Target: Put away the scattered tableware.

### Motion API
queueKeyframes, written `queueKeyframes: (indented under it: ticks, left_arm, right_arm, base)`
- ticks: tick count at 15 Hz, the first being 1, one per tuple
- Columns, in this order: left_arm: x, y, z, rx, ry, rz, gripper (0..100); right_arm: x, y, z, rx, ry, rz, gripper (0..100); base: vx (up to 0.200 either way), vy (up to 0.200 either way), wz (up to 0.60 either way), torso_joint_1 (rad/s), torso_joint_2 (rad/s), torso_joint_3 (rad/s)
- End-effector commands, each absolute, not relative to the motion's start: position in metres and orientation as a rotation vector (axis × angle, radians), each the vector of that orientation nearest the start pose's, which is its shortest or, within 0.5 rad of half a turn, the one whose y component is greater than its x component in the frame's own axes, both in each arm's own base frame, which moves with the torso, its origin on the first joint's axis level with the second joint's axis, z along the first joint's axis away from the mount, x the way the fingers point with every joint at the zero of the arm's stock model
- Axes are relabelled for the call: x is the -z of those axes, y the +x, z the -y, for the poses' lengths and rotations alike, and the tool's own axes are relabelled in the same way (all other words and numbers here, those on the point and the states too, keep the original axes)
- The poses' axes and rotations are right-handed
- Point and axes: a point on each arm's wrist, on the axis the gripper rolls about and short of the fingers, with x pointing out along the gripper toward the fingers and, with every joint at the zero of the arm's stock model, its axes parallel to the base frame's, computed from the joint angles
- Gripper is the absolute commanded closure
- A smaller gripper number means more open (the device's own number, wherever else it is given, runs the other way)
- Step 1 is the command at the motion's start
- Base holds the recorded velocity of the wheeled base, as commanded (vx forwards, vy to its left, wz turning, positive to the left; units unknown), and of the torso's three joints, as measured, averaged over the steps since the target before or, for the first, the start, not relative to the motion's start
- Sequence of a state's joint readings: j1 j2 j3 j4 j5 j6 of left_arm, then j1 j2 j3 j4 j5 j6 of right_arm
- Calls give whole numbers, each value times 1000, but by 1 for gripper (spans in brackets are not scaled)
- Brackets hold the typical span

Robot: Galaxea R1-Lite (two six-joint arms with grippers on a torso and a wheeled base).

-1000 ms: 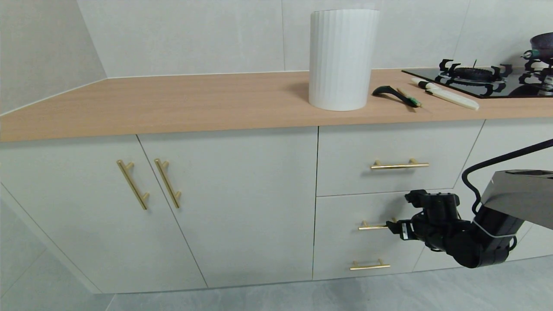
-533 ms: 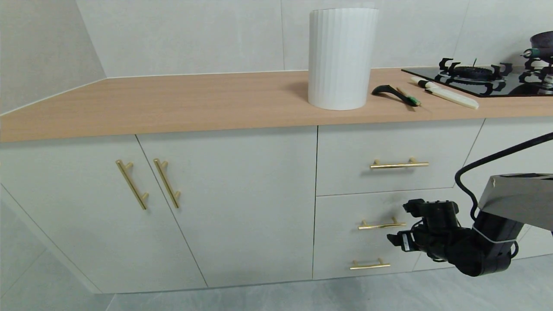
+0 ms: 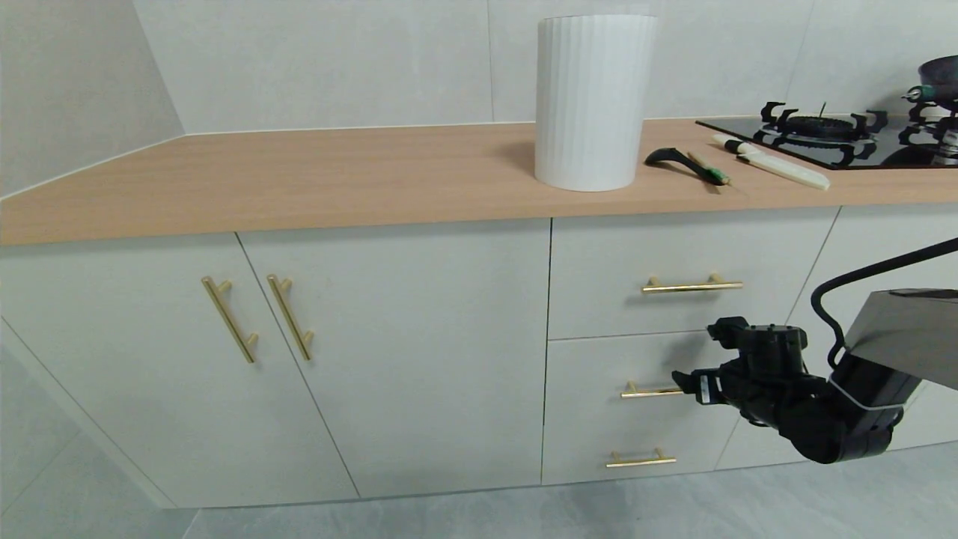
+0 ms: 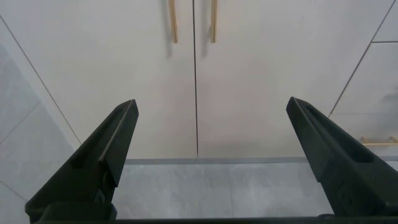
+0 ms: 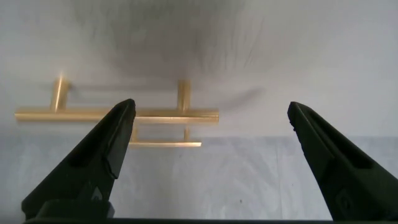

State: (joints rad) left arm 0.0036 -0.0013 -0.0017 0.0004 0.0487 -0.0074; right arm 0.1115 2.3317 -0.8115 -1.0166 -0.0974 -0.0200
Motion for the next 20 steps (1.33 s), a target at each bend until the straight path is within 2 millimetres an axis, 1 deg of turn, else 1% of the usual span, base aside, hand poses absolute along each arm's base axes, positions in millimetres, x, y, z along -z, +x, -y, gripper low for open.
queueKeyframes:
  ticks: [1, 7, 15, 20]
  left_arm:
    - [-76, -23, -1, -54, -8, 3, 0]
    - [-76, -23, -1, -54, -8, 2, 0]
    - [-76, -23, -1, -54, -8, 3, 0]
    - [-76, -23, -1, -54, -8, 3, 0]
  right_arm:
    - [18, 390, -40, -16, -74, -510, 0]
    - [28, 399, -41, -16, -74, -510, 0]
    - [44, 394, -43, -25, -89, -560, 0]
    - [47, 389, -46, -37, -104, -580, 0]
  base:
    - [0, 0, 0, 0, 0, 0]
    - [0, 0, 0, 0, 0, 0]
    - [0, 0, 0, 0, 0, 0]
    - [0, 0, 0, 0, 0, 0]
